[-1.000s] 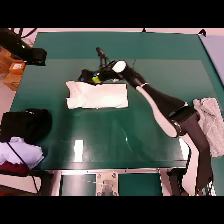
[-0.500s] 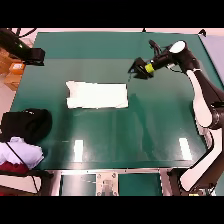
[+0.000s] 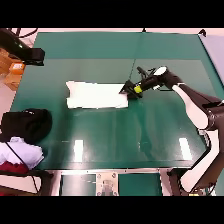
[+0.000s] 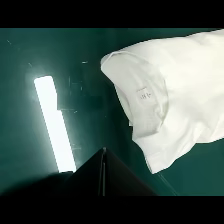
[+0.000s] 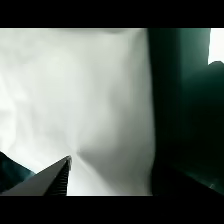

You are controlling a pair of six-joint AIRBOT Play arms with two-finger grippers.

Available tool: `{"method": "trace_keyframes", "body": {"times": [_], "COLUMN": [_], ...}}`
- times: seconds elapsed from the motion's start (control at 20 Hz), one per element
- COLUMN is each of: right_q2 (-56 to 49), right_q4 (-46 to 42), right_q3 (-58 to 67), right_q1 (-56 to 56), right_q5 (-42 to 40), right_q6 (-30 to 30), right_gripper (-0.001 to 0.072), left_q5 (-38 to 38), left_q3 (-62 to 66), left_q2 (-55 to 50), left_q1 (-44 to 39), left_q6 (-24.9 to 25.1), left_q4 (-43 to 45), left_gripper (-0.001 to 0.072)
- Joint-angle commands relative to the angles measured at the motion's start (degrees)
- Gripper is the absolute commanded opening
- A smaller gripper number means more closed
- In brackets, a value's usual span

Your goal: Fold the shirts.

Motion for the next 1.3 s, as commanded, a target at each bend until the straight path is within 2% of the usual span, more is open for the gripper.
{"method": "trace_keyframes", "body": {"times": [0.0,0.05,0.2,0.35,0.5,0.7,1.0,1.25], "right_q2": [-0.76,-0.74,0.79,7.43,16.26,23.43,23.67,23.30], "right_q4": [5.29,6.45,6.56,6.54,6.49,6.34,1.36,-6.86], "right_q3": [-1.29,-0.57,4.39,11.30,16.41,17.25,17.22,15.69], "right_q1": [3.89,4.09,2.54,-2.99,-13.09,-30.23,-52.06,-62.31], "right_q5": [-5.60,-5.20,-1.36,2.32,4.07,7.50,10.08,14.03], "right_q6": [-1.20,-2.16,-1.99,-1.66,0.33,2.73,2.82,1.90], "right_gripper": [0.0249,0.0021,0.0013,0.0013,0.0013,0.0013,0.0013,0.0013], "left_q5": [-0.02,-0.02,-0.02,-0.17,-1.42,-1.18,-0.85,-0.87], "left_q3": [0.00,0.00,0.00,0.00,0.00,0.00,0.00,0.00], "left_q2": [0.00,0.00,0.00,0.00,0.00,0.00,0.00,0.00], "left_q1": [0.02,0.02,0.02,0.02,0.02,0.02,0.02,0.00], "left_q6": [-0.09,-0.07,-0.09,-0.09,-0.07,-0.70,-2.34,-3.10], "left_q4": [-0.04,-0.02,-0.02,-0.02,-0.02,-0.17,-0.28,-3.10], "left_gripper": [0.0026,0.0026,0.0026,0.0026,0.0026,0.0026,0.0026,0.0026]}}
